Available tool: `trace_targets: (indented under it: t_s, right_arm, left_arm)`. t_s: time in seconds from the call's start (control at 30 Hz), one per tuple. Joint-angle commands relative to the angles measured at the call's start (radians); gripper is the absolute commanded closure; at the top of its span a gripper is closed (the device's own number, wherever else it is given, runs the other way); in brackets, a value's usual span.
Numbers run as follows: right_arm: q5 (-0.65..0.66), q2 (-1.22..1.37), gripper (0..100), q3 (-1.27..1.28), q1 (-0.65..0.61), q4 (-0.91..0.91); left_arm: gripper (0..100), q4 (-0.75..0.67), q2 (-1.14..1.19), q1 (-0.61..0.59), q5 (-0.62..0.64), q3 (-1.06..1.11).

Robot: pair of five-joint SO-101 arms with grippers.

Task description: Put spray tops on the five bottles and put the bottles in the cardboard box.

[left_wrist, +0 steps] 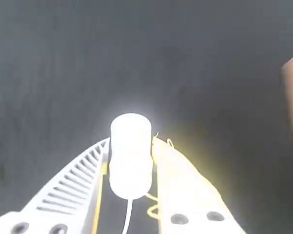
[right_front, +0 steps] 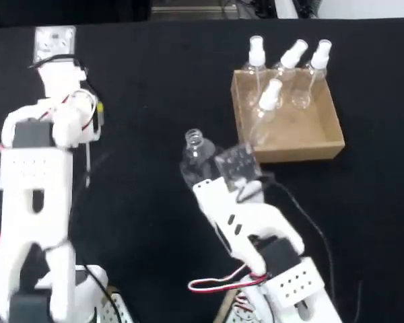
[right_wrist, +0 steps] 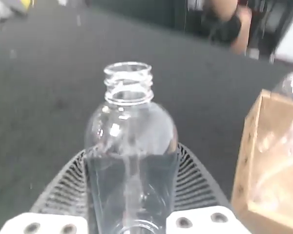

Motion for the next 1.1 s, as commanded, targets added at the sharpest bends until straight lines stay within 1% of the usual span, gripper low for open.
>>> trace_targets:
  t_s: [0.0,0.17,0.33,0.5,0.63,0.77,0.9,1.07]
  right_arm:
    - [-0.005,-0.093,98.7,0.102,-0.012,-0.133]
    - [-0.005,-0.205,98.7,0.203,-0.011,-0.173]
    - [-0.005,-0.272,98.7,0.234,-0.011,-0.146]
    - [-0.005,-0.289,98.7,0.232,-0.011,-0.132]
    - [-0.005,-0.285,98.7,0.232,-0.011,-0.138]
    - [-0.005,-0.282,98.7,0.232,-0.011,-0.132]
    - [-0.005,-0.28,98.7,0.232,-0.011,-0.13]
    - [-0.005,-0.28,98.7,0.232,-0.011,-0.13]
  left_arm:
    - [97,-0.101,-0.204,0.163,0.072,-0.107]
    - [97,-0.295,-0.256,0.357,0.084,-0.116]
    - [97,-0.445,-0.267,0.455,0.084,-0.116]
    - [97,-0.451,-0.267,0.501,0.084,-0.111]
    - [97,-0.456,-0.273,0.526,0.084,-0.028]
    - [97,-0.477,-0.316,0.553,0.086,-0.005]
    - [97,-0.428,-0.391,0.611,0.086,-0.005]
    - [97,-0.377,-0.454,0.63,0.086,-0.005]
